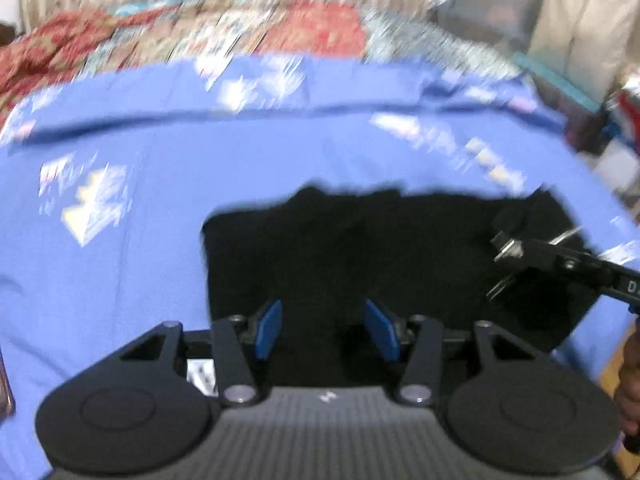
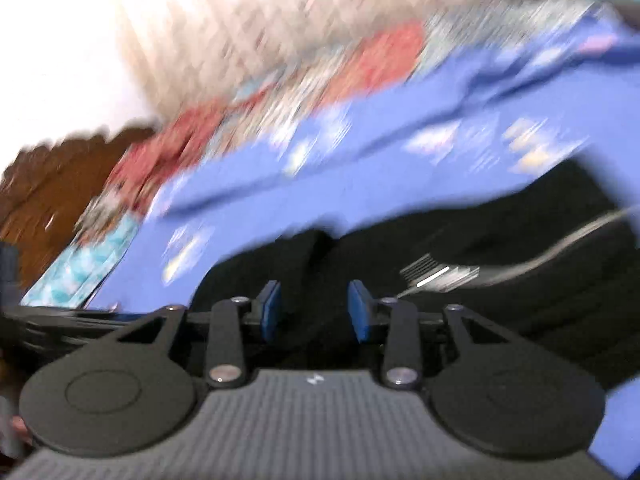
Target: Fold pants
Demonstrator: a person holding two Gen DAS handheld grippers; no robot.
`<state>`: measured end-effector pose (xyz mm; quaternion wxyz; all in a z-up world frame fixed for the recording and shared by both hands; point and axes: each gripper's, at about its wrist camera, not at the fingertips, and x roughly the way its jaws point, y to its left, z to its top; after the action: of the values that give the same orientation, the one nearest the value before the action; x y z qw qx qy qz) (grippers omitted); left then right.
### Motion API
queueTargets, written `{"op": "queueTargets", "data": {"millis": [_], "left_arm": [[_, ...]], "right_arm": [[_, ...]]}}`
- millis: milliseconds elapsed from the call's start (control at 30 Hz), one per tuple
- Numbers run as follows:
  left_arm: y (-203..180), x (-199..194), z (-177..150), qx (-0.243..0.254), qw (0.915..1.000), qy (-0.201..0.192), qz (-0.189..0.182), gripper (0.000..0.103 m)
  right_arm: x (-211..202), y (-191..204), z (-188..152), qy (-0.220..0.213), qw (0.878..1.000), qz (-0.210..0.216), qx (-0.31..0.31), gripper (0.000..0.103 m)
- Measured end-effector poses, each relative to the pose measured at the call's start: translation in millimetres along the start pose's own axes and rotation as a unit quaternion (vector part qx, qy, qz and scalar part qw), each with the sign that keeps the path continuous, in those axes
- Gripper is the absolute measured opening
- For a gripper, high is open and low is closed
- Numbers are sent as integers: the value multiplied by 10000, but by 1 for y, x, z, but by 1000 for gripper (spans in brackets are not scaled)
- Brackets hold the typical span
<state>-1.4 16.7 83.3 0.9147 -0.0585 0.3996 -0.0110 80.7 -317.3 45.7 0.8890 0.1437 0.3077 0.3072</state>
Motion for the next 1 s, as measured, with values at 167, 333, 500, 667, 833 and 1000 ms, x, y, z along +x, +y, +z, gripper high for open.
{"op": "queueTargets", "data": {"millis": [167, 333, 500, 667, 833, 1000], "left_arm": [[-35, -5, 34, 271, 9982, -107, -519, 50], [-76, 24, 58, 153, 9931, 365, -1106, 50], [-127, 39, 77, 512, 9893, 534, -1257, 67], [-183, 52, 98, 935, 9834, 624, -1424, 94], [-217, 71, 100, 1271, 9818, 769, -1182, 78], [-195, 85, 97, 1192, 9872, 837, -655, 14]], "right_arm": [[-49, -83, 8, -1013, 9834, -1373, 621, 74], [-48, -146, -6, -678, 9728, -1490, 1636, 73], [-36, -121, -11, -467, 9814, -1238, 1389, 19], [-46, -47, 0, -744, 9944, -749, 27, 18], [-52, -10, -15, -715, 9927, -560, -795, 18], [-62, 6, -19, -779, 9930, -273, -849, 17]]}}
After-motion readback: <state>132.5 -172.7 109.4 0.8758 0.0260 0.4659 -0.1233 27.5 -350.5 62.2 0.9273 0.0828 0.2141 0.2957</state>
